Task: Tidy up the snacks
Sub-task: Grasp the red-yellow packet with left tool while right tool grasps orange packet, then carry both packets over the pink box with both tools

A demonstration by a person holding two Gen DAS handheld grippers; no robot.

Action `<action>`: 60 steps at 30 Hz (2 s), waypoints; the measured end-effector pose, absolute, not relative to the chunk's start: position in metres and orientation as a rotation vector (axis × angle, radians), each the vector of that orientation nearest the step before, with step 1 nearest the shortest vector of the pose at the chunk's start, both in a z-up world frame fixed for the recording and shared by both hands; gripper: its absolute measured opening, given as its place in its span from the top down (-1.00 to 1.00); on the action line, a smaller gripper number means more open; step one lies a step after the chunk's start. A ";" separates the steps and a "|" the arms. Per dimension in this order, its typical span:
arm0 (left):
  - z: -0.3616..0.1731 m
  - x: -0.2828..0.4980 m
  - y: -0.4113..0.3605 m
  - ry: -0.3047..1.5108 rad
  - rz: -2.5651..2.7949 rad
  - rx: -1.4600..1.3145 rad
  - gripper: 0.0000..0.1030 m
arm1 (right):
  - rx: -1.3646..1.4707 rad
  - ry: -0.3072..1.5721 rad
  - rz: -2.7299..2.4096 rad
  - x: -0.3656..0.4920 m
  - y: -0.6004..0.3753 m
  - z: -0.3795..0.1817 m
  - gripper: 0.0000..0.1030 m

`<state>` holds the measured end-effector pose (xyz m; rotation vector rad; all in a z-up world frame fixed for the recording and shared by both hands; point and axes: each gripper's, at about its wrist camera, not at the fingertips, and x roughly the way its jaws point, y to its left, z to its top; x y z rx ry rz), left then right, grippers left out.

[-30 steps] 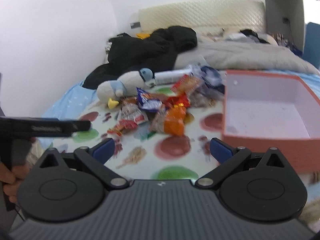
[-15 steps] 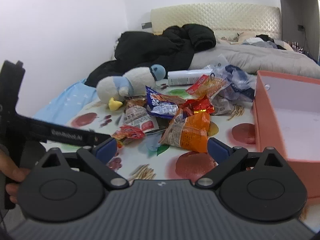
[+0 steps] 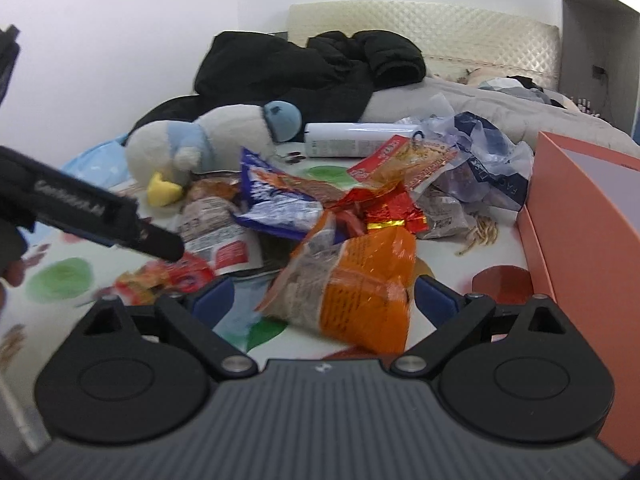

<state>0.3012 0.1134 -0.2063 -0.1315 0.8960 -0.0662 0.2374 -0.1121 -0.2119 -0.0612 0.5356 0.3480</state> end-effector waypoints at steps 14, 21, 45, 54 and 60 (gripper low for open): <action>-0.243 0.326 0.111 1.048 -0.029 0.001 -0.76 | -0.088 0.648 0.388 0.283 -0.104 -0.242 -0.90; -0.244 0.312 0.103 1.025 -0.016 0.028 -0.50 | -0.091 0.667 0.415 0.284 -0.103 -0.244 -0.55; -0.224 0.218 0.076 0.915 0.077 -0.163 -0.13 | -0.084 0.673 0.454 0.210 -0.129 -0.213 -0.09; -0.197 0.171 0.070 0.829 0.108 -0.315 -0.13 | -0.044 0.649 0.421 0.175 -0.148 -0.193 -0.09; -0.169 0.153 0.056 0.807 0.080 -0.321 -0.13 | -0.008 0.626 0.394 0.161 -0.161 -0.173 -0.09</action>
